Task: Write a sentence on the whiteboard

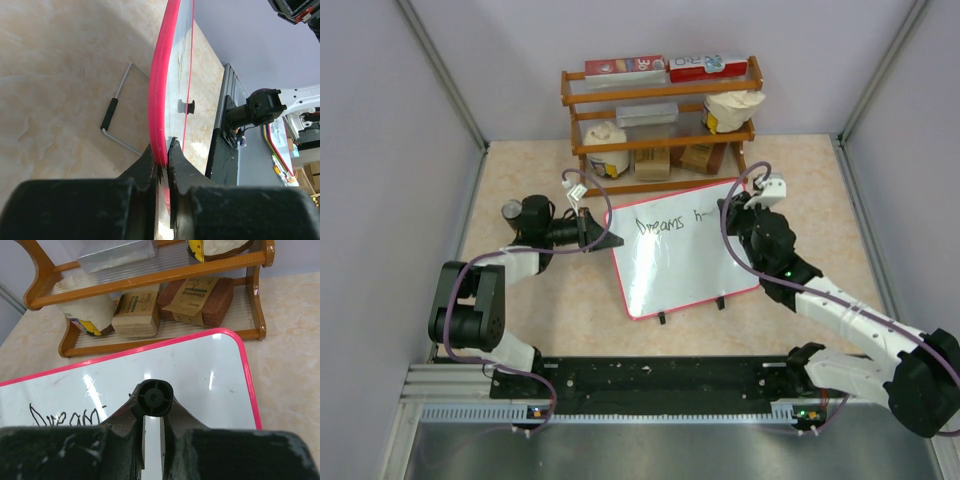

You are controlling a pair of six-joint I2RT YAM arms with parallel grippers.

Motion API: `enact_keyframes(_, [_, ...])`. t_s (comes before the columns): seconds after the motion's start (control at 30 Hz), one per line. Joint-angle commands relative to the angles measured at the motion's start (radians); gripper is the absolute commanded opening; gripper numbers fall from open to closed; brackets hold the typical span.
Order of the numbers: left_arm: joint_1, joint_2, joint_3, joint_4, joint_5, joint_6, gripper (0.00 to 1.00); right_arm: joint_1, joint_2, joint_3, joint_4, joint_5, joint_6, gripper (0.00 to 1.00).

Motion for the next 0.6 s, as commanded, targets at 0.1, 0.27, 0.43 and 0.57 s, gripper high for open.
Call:
enact_keyframes(0.1, [-0.028, 0.034, -0.008, -0.006, -0.055, 0.210, 0.00, -0.027, -0.017, 0.017, 0.003, 0.044, 0.009, 0.00])
enact_keyframes(0.27, [-0.028, 0.035, -0.008, -0.006, -0.055, 0.210, 0.00, -0.028, 0.003, 0.038, 0.015, 0.024, 0.010, 0.00])
enact_keyframes(0.43, [-0.028, 0.034, -0.007, -0.010, -0.057, 0.211, 0.00, -0.027, 0.023, 0.063, 0.018, -0.013, 0.013, 0.00])
enact_keyframes(0.57, [-0.028, 0.034, -0.007, -0.013, -0.058, 0.213, 0.00, -0.030, 0.021, 0.058, 0.020, -0.047, 0.015, 0.00])
